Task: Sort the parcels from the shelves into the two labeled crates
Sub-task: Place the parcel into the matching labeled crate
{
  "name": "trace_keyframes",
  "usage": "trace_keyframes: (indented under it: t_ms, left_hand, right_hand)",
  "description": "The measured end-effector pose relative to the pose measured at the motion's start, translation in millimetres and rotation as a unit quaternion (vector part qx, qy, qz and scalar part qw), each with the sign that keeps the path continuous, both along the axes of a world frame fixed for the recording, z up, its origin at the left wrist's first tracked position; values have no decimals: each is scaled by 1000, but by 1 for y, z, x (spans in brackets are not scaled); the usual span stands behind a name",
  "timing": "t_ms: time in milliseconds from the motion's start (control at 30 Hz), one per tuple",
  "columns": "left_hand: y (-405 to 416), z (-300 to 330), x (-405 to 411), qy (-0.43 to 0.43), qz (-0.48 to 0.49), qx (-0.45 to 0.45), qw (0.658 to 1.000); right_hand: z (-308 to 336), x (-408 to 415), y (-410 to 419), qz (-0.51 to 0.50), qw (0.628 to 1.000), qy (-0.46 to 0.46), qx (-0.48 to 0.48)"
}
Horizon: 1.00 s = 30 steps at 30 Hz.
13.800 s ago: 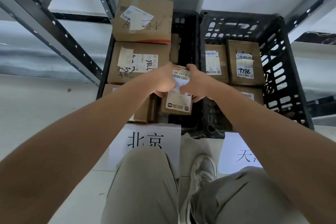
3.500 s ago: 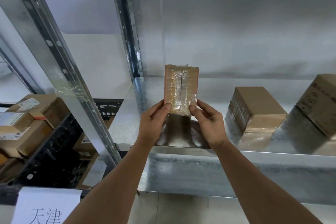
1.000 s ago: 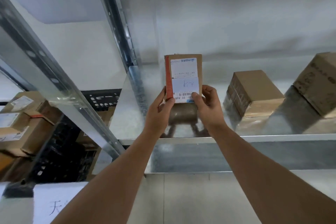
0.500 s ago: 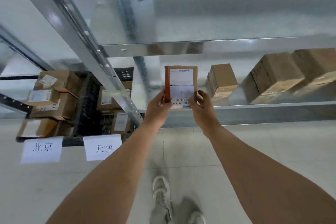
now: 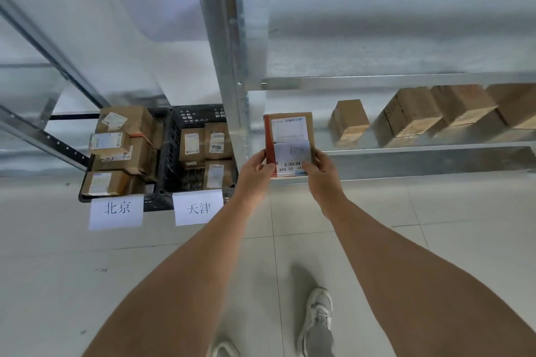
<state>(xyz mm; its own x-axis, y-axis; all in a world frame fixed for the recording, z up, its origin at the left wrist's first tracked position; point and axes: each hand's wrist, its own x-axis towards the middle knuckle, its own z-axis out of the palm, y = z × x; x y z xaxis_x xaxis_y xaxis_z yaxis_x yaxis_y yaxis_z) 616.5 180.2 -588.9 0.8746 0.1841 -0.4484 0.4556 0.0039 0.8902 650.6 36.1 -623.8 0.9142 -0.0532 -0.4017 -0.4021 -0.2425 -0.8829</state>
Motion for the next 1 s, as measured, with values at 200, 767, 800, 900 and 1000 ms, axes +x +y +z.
trace_keyframes:
  t_ms: [200,767,800,900,1000]
  left_hand:
    - [64,22,-63,20,-19,-4,1000]
    - [243,-47,-38,96,51,38,993]
    - [253,-59,-27,102,46,40,993]
    - [281,-91,4,111,33,55,992]
    - [304,-115,29,128,26,58,990]
  right_hand:
    - [35,-67,63,-25,1000,12,10]
    - [-33,-32,241,64,994,91,13]
    - [-44,-23,250,65,993,98,9]
    - [-70,6,278,62,992,113,-11]
    - [-94,30,300,60,990,124,-30]
